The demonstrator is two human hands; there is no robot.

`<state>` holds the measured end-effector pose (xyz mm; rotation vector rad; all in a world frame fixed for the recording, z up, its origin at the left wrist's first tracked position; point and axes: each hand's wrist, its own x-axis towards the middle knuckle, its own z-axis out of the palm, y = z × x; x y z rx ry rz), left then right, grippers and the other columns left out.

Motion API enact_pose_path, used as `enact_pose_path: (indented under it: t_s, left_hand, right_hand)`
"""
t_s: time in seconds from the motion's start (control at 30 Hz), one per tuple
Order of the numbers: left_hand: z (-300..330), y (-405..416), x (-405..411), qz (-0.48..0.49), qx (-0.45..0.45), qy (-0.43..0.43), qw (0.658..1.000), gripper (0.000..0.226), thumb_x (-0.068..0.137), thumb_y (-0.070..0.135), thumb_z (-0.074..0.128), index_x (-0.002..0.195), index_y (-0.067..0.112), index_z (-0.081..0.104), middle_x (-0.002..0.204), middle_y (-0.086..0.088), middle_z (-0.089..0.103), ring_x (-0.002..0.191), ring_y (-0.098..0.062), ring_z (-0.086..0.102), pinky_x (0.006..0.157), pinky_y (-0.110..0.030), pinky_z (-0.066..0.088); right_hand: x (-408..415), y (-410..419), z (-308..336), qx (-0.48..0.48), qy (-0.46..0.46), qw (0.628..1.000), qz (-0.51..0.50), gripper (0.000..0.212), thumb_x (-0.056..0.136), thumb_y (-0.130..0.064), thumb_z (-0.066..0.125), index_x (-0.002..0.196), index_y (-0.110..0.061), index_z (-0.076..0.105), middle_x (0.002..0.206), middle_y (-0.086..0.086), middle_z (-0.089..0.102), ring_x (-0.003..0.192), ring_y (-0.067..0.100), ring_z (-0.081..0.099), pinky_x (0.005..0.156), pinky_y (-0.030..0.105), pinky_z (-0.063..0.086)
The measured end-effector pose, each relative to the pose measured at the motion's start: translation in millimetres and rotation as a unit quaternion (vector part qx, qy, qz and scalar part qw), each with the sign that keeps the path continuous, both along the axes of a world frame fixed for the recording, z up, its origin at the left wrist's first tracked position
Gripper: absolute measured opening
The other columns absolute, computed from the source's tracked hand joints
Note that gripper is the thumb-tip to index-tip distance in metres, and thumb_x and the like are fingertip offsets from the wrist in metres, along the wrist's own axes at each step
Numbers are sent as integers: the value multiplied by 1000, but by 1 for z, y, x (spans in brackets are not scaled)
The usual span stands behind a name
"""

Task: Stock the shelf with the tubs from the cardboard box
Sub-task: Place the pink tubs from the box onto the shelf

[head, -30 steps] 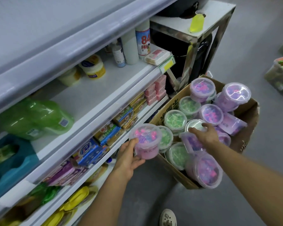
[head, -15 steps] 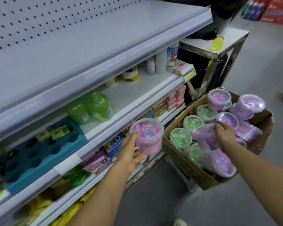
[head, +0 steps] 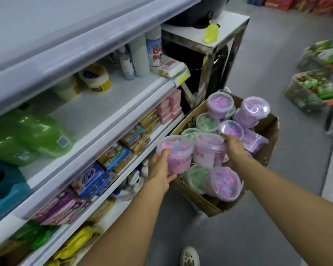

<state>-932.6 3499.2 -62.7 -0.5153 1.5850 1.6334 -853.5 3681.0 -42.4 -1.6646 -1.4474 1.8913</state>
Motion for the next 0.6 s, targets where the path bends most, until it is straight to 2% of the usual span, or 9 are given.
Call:
enact_pose_path:
  t_s: [0.1, 0.23, 0.3, 0.37, 0.43, 0.5, 0.6]
  left_hand:
    - [-6, 9, -2, 4, 11, -7, 1000, 51, 85, 40, 63, 132, 28, 47, 130, -10, 53, 110, -34, 57, 77, -40, 54]
    - [-4, 10, 0, 9, 28, -15, 999, 50, 85, 38, 63, 131, 28, 47, 128, -12, 51, 107, -35, 58, 77, -41, 55]
    - [0, 6, 1, 10, 35, -15, 999, 51, 84, 38, 64, 131, 29, 47, 128, -12, 51, 105, -34, 59, 82, -43, 55]
    - [7, -4, 1, 10, 43, -13, 999, 50, 84, 37, 65, 130, 29, 47, 122, -10, 53, 105, -34, 58, 88, -46, 54]
    - [19, -19, 1, 11, 57, -6, 998, 47, 85, 35, 66, 128, 29, 49, 109, -7, 56, 105, -34, 58, 90, -47, 53]
    - [37, -40, 3, 18, 73, -1, 997, 45, 84, 34, 67, 125, 28, 50, 109, -7, 57, 104, -33, 59, 89, -47, 53]
    - [70, -83, 8, 30, 93, 12, 995, 45, 83, 32, 69, 124, 27, 50, 120, -14, 56, 103, -33, 60, 87, -46, 54]
  right_hand:
    - [0, 7, 1, -13, -20, 1000, 0, 16, 91, -23, 49, 103, -15, 57, 82, 2, 52, 72, 22, 50, 71, 36, 46]
    - [-1, 14, 2, 32, -29, 999, 31, 23, 92, -14, 42, 101, -11, 64, 95, 5, 57, 93, 29, 57, 83, 41, 48]
    - [1, 14, 8, 20, -9, 999, 46, 22, 94, -13, 41, 97, -20, 62, 92, 1, 56, 83, 22, 53, 74, 39, 47]
    - [3, 13, 15, 15, 23, 998, 65, 29, 95, -12, 40, 111, -24, 61, 97, 1, 57, 79, 17, 52, 66, 35, 49]
    - [2, 5, 28, 31, 36, 996, 76, 31, 97, -12, 40, 118, -23, 60, 100, 3, 58, 79, 16, 52, 64, 34, 48]
    - [-1, -8, 42, 49, 48, 994, 81, 30, 96, -12, 41, 115, -20, 63, 102, 5, 59, 79, 17, 53, 64, 33, 48]
    - [-6, -39, 69, 57, 74, 992, 81, 24, 93, -12, 47, 102, -20, 68, 101, 7, 63, 84, 23, 58, 67, 34, 49]
